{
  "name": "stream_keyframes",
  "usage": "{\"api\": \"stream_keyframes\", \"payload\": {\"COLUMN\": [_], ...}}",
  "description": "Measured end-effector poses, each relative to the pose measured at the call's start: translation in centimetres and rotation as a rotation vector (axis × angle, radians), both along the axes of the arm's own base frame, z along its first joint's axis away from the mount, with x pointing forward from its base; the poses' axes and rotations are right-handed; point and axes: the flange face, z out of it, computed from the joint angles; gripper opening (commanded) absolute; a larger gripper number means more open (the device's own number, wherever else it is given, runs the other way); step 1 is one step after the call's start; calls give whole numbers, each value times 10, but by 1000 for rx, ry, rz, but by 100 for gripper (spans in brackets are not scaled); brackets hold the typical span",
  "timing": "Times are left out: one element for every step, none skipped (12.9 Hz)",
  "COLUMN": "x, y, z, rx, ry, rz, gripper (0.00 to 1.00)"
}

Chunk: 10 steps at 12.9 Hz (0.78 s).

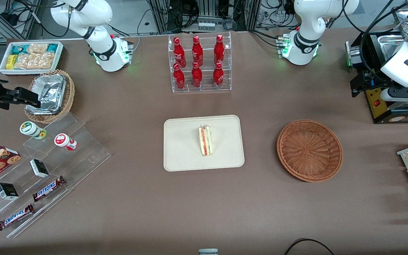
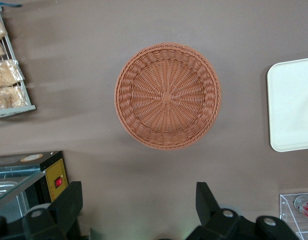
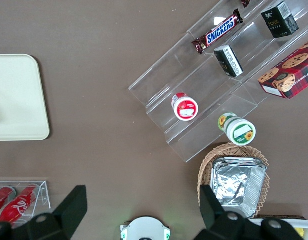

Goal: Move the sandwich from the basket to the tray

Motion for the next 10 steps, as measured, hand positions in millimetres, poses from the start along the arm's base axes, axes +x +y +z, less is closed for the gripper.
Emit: {"api": "stream_keyframes", "payload": {"x": [4, 10, 14, 18, 21, 25, 29, 32, 33, 33], "y": [-2, -4, -3, -1, 1, 3, 6, 8, 9, 10], "z": [1, 2, 1, 0, -2, -4, -3, -3, -1, 0], "rx": [-1, -1, -1, -2, -1, -2, -2, -3, -3, -3], "ry": [-6, -8, -9, -7, -5, -3, -6, -9, -10, -11], "rz": [-4, -6, -4, 1, 5, 10, 15, 19, 22, 23], "gripper": [100, 100, 100, 100, 100, 100, 100, 100, 100, 100]}}
